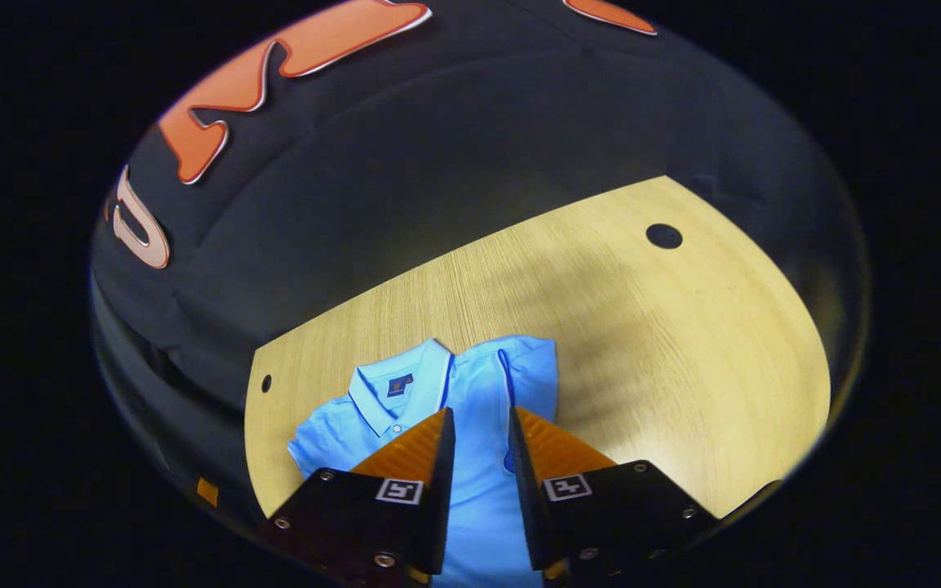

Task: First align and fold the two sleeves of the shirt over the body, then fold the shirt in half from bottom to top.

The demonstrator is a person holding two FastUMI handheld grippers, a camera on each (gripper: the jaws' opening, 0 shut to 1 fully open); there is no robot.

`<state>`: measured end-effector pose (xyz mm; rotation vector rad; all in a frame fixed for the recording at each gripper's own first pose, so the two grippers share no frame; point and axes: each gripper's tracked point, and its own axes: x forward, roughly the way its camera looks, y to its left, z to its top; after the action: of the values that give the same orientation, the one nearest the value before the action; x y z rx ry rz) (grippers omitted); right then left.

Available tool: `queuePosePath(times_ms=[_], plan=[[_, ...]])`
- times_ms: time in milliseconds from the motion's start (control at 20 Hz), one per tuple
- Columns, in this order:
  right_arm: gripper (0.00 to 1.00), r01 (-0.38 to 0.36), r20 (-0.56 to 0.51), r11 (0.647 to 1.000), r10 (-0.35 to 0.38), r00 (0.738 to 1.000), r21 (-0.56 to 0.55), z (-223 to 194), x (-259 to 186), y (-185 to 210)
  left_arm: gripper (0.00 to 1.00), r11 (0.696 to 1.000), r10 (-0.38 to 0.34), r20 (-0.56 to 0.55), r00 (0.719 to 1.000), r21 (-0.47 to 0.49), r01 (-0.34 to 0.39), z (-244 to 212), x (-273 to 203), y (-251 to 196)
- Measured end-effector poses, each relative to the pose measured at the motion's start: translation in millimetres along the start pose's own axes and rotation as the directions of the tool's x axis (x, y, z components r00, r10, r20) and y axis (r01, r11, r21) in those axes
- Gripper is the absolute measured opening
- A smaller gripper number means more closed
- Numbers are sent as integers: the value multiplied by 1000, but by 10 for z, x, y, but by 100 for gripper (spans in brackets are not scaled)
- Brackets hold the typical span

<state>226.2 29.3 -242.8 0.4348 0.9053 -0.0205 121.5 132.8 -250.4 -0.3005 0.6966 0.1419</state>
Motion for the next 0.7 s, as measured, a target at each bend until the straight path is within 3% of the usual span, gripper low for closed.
queuePosePath(times_ms=[50,250,550,700], plan=[[50,18,15,1000,-17,1000,-17,2,-75,-31,99,1000,-1,-34,999,8,2,-72,133,45],[75,59,56,998,-57,997,-32,-81,-337,-102,99,999,-43,-179,983,0,44,-299,592,125],[88,116,101,993,-112,989,-28,-330,-711,-243,100,995,-97,-389,916,-47,85,-711,1141,55],[91,127,124,992,-124,985,-18,-439,-901,-294,100,999,-49,-485,873,-29,40,-915,1388,81]])
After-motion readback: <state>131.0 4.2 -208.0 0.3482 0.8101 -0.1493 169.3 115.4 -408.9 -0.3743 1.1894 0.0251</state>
